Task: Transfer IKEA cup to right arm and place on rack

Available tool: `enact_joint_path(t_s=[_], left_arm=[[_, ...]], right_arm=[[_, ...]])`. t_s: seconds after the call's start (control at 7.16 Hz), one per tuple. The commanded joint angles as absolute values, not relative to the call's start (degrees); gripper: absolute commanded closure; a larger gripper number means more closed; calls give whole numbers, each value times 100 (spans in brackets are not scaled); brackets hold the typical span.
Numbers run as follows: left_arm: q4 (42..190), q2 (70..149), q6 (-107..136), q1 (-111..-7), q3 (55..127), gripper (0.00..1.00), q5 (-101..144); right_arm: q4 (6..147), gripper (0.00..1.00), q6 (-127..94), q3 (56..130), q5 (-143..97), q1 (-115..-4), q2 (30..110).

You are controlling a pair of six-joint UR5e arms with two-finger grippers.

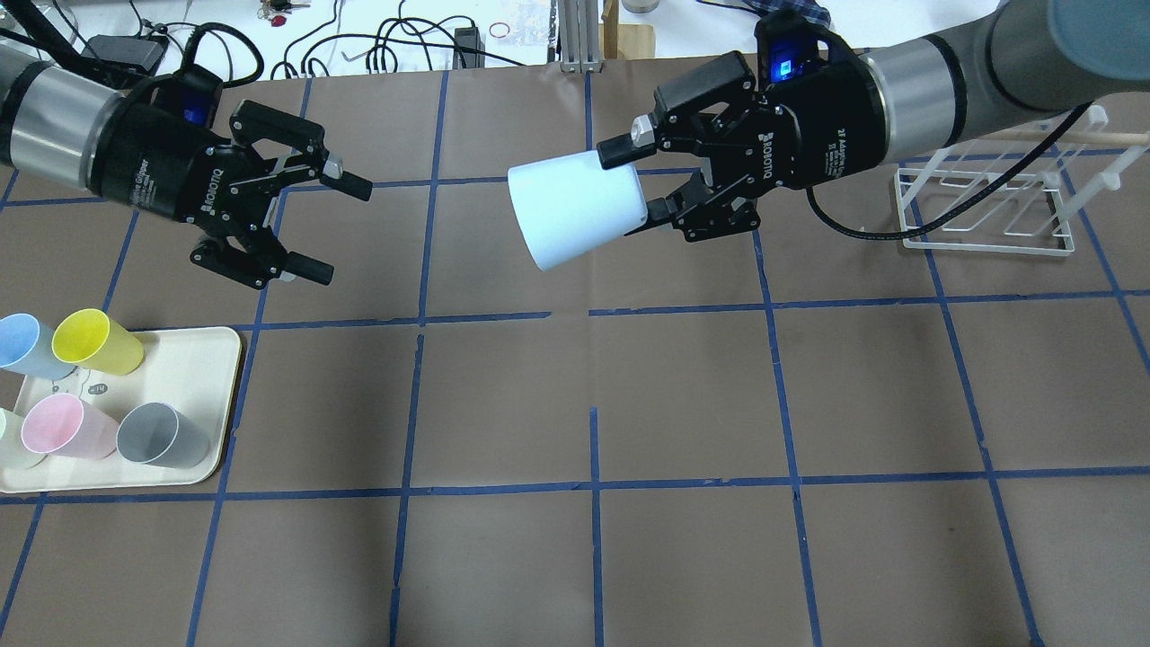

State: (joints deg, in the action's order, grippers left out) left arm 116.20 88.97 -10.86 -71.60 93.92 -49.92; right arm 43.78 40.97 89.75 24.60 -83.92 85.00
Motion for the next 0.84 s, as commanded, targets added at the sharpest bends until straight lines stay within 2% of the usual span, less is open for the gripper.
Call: enact_joint_path(t_s=[0.0,0.42,0.7], left_arm=[[11025,8754,-478,-7347,9351,0,-6655],[9653,8798,657,-8601,9431,0,-8205],[9127,8789,546,-8754,9562,0,-8367]], right_arm=[[6305,58,2342,8982,3766,-8402,8517],[7625,58,1882,8974,5374,-8350,8455],[8135,58,1881,9000,6366,-8149,8438]])
